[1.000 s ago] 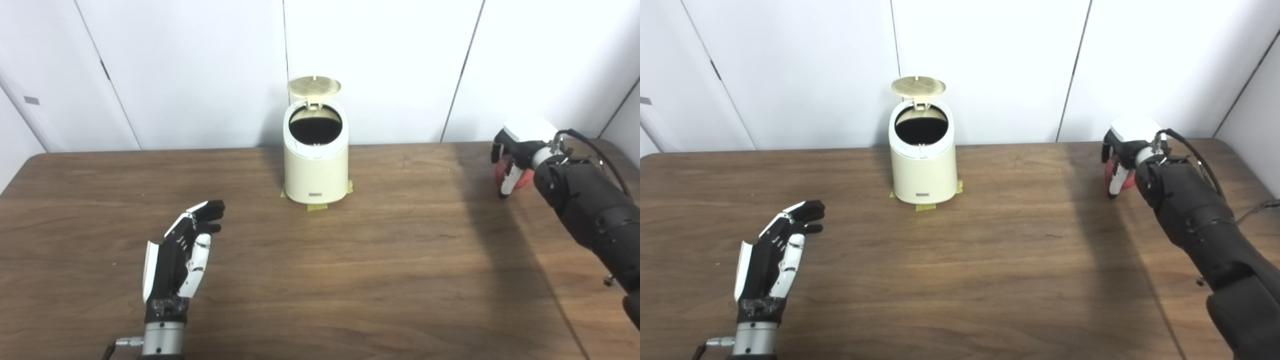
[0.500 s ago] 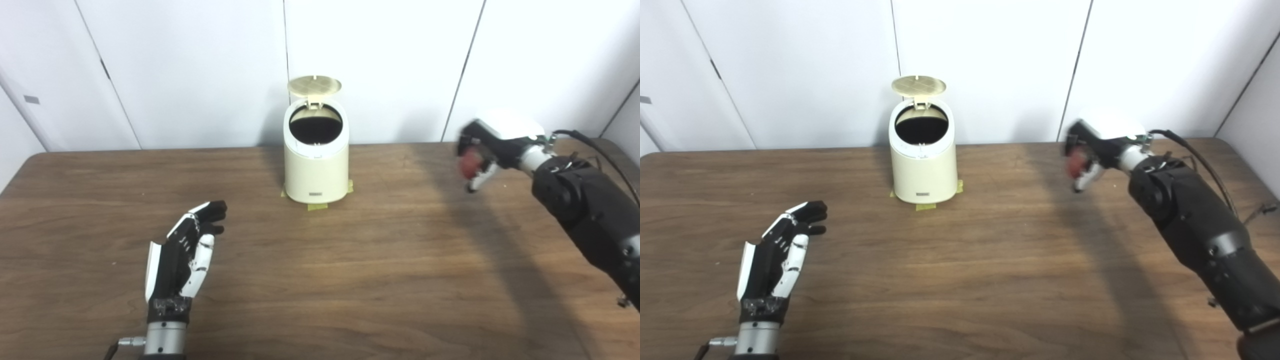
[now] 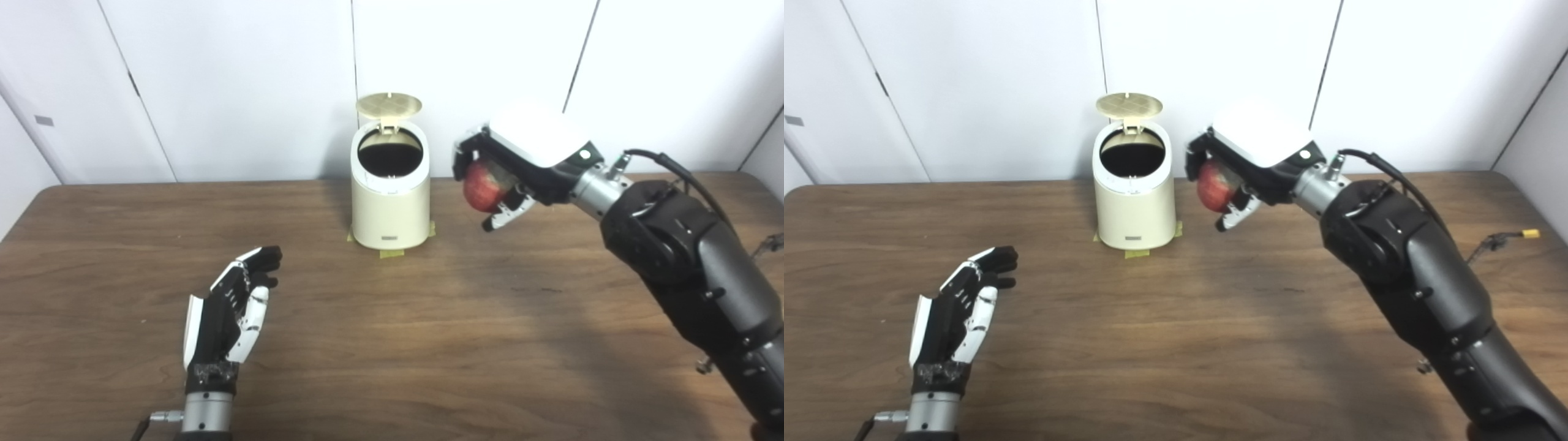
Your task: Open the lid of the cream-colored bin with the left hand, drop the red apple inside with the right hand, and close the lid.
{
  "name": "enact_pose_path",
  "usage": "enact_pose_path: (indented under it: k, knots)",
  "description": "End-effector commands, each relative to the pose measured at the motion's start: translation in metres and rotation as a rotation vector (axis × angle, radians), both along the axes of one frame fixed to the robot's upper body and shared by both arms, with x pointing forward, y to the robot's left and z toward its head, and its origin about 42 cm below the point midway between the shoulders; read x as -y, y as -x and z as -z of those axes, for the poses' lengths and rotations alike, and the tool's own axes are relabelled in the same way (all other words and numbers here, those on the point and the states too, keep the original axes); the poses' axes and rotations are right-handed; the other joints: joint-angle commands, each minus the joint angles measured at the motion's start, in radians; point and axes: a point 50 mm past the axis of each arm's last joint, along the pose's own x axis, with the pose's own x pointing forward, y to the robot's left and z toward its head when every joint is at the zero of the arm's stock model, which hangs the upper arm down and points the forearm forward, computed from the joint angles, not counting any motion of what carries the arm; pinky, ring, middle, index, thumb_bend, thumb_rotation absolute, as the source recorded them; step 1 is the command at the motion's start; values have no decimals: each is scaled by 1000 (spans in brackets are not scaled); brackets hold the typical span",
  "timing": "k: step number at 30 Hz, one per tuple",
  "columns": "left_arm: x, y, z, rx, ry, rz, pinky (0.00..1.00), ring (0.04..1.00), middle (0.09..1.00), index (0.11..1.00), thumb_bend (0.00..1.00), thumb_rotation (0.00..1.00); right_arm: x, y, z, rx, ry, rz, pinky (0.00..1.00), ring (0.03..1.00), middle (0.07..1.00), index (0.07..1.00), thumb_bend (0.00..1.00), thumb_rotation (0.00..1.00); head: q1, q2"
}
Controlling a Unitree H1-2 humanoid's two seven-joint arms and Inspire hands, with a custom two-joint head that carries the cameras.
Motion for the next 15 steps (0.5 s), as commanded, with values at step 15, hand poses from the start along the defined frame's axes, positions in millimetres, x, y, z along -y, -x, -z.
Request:
enact_pose_path:
  k: [15]
  knots:
    - [17, 6, 13, -4, 34, -14, 691, 761, 764, 745, 228, 641, -53, -47, -20, 250, -169, -117, 345, 414, 564, 472, 509, 0, 9, -7]
